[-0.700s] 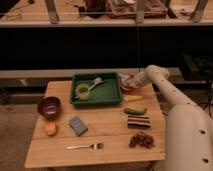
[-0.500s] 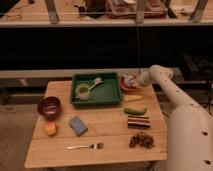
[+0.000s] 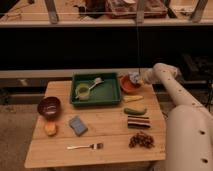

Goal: Wipe red bowl with towel

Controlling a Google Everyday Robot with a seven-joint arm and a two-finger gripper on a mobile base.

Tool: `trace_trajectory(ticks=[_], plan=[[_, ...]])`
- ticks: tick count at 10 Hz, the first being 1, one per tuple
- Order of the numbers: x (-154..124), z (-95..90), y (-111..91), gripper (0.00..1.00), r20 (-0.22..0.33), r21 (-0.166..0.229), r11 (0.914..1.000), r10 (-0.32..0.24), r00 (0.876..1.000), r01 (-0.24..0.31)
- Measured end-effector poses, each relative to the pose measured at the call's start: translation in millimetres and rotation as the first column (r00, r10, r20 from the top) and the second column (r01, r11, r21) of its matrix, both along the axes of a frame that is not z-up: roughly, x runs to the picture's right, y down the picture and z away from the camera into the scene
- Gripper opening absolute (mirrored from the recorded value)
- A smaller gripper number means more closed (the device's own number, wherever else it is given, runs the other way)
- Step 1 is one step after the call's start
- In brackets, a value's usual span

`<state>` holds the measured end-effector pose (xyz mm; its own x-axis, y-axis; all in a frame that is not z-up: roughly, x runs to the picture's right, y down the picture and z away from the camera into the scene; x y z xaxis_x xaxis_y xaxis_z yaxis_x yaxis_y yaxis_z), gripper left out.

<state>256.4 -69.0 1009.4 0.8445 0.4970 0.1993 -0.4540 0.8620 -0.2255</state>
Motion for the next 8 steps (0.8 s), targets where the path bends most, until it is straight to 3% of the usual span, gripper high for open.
trace_trajectory(ticks=[4, 6, 8], plan=[[-34.5, 14.4, 1.7, 0.0, 0.02, -0.012, 0.9998, -0.015, 1.0, 0.015], [-58.6, 12.2, 7.8, 0.0, 0.056, -0.02, 0.999, -0.038, 0.998, 0.039], [-63.2, 2.2, 17.2, 0.0, 0.083, -0.023, 0.9979, -0.059, 0.995, 0.061]])
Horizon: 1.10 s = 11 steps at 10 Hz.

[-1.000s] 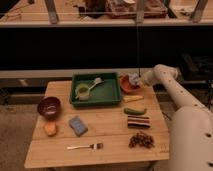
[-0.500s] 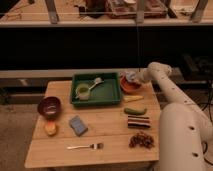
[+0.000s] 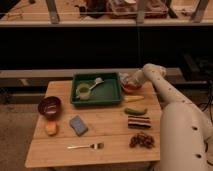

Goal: Wipe red bowl with towel

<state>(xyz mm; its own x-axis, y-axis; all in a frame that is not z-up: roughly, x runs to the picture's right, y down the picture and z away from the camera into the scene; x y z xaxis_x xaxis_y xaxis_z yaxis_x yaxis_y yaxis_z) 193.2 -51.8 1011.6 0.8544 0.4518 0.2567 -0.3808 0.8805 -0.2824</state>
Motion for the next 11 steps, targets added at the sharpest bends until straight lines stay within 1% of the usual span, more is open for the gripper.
trace_trajectory(ticks=[2, 4, 6, 7, 8, 11], plan=[[11.0, -12.5, 10.2, 0.0, 0.003, -0.004, 0.9998, -0.02, 1.0, 0.02], [22.7, -17.7, 13.3, 0.0, -0.007, -0.006, 0.9995, -0.031, 1.0, 0.031], [52.9, -21.3, 11.3, 0.0, -0.046, 0.001, 0.9997, -0.025, 0.999, 0.025], [61.2, -19.6, 9.9, 0.0, -0.065, 0.002, 0.9997, -0.023, 0.998, 0.023], [63.2, -16.4, 6.4, 0.0, -0.079, 0.003, 0.9999, -0.016, 0.997, 0.017], [78.5, -5.1, -3.6, 0.0, -0.116, 0.012, 0.9997, 0.023, 0.993, -0.022]])
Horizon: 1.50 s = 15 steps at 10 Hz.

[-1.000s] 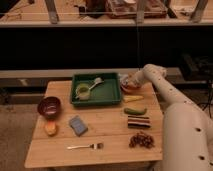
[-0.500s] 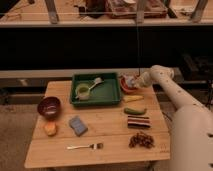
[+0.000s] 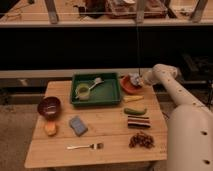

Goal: Wipe red bowl with towel

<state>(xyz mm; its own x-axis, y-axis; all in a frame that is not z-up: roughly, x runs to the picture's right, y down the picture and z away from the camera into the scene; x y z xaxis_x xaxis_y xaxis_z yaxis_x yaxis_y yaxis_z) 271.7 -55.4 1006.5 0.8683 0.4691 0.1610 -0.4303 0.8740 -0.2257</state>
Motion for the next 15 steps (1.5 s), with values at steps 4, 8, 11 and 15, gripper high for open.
trace_trajectory(ticks=[4, 8, 11, 15], plan=[[-40.1, 12.3, -7.0, 0.0, 0.034, 0.003, 1.0, -0.002, 0.999, 0.002], [-85.1, -7.9, 16.9, 0.0, 0.114, -0.009, 0.9977, -0.066, 0.991, 0.068], [-72.1, -23.3, 25.2, 0.0, 0.104, -0.005, 0.997, -0.076, 0.992, 0.077], [-14.1, -34.0, 16.3, 0.0, -0.009, 0.036, 0.9976, -0.059, 0.998, 0.059]])
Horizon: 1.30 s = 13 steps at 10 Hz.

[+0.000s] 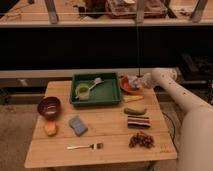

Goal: Wipe red bowl with towel

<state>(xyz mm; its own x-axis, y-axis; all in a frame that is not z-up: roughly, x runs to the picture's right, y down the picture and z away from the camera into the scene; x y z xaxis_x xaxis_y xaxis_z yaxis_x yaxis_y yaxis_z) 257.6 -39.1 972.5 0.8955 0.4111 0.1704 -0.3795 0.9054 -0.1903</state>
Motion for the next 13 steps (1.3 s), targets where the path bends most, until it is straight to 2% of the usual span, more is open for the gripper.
trace_trajectory(ticks=[2, 4, 6, 7, 10, 13], plan=[[7.7, 6.3, -8.7, 0.0, -0.038, 0.018, 0.9997, 0.015, 0.999, -0.015], [1.4, 21.3, -18.2, 0.0, -0.056, 0.028, 0.9994, 0.022, 0.998, -0.02], [-17.8, 36.1, -22.6, 0.0, -0.051, 0.031, 0.9993, 0.022, 0.998, -0.02], [-28.0, 36.8, -23.1, 0.0, -0.042, 0.035, 0.9993, 0.013, 0.999, -0.011], [-53.3, 25.3, -15.7, 0.0, 0.008, 0.031, 0.999, -0.032, 0.999, 0.032], [-46.6, 8.0, 4.1, 0.0, 0.026, 0.002, 0.9966, -0.082, 0.996, 0.082]])
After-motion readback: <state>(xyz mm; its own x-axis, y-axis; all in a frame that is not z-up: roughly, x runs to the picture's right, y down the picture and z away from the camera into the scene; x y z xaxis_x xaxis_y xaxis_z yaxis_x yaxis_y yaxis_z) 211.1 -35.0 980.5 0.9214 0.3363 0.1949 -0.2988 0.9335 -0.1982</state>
